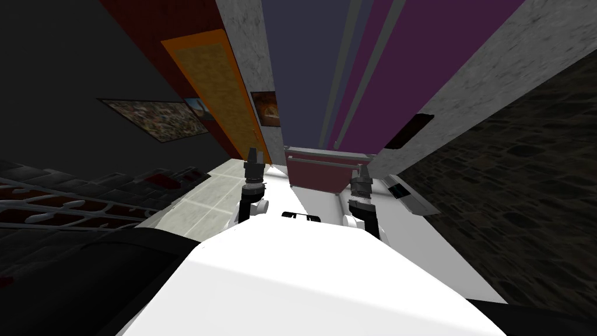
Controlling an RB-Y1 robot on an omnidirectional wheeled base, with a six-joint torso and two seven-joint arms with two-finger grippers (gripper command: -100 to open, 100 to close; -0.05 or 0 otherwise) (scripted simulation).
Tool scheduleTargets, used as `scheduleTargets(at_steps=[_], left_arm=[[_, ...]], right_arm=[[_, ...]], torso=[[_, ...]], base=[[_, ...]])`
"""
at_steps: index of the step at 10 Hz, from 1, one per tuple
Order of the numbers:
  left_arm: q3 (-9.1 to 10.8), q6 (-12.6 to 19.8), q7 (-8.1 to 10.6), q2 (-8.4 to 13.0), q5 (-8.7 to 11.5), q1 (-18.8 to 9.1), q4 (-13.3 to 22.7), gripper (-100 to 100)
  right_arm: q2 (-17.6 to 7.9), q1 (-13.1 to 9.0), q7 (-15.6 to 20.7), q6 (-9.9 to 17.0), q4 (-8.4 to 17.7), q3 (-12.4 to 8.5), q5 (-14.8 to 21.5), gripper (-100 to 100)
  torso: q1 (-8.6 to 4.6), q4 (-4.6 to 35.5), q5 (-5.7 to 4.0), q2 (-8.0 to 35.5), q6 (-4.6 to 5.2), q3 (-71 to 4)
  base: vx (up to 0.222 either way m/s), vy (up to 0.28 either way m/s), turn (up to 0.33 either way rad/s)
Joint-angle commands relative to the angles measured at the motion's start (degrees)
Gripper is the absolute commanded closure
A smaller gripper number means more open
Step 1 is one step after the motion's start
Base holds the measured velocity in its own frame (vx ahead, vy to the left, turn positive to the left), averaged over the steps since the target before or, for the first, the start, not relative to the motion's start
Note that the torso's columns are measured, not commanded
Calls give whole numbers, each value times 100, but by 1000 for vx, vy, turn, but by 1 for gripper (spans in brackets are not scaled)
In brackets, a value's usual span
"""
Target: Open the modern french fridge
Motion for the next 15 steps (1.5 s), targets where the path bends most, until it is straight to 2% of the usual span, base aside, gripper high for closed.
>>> scheduleTargets(at_steps=[1, 2, 4, 8, 15], left_arm=[[0, 0, 0, 0, 0, 0, 0, 0], [0, 0, 0, 0, 0, 0, 0, 0], [0, 1, 0, 0, 0, 1, 3, 0], [0, 1, 0, 0, 0, 1, 3, 0], [0, 1, 0, 0, 0, 1, 3, 0]], right_arm=[[0, 0, 0, 0, 0, 0, 0, 0], [-160, -30, 44, 45, 26, -3, 14, -100], [-399, -98, 145, 148, 85, -11, 48, -100], [-885, -322, 486, 494, 267, -36, 160, -100], [-1729, -885, 1371, 1374, 658, -100, 453, -100]], torso=[[0, 423, 0, 423, 0, -846], [0, 846, 0, 846, 0, -1692], [3, 1090, 1, 1091, 0, -2199], [3, 1114, 1, 1111, 0, -2231], [-1, 1114, 0, 1110, 0, -2232]], base=[[0, 0, 0], [7, 7, 23], [7, 14, 35], [16, 28, 53], [24, 41, 87]])
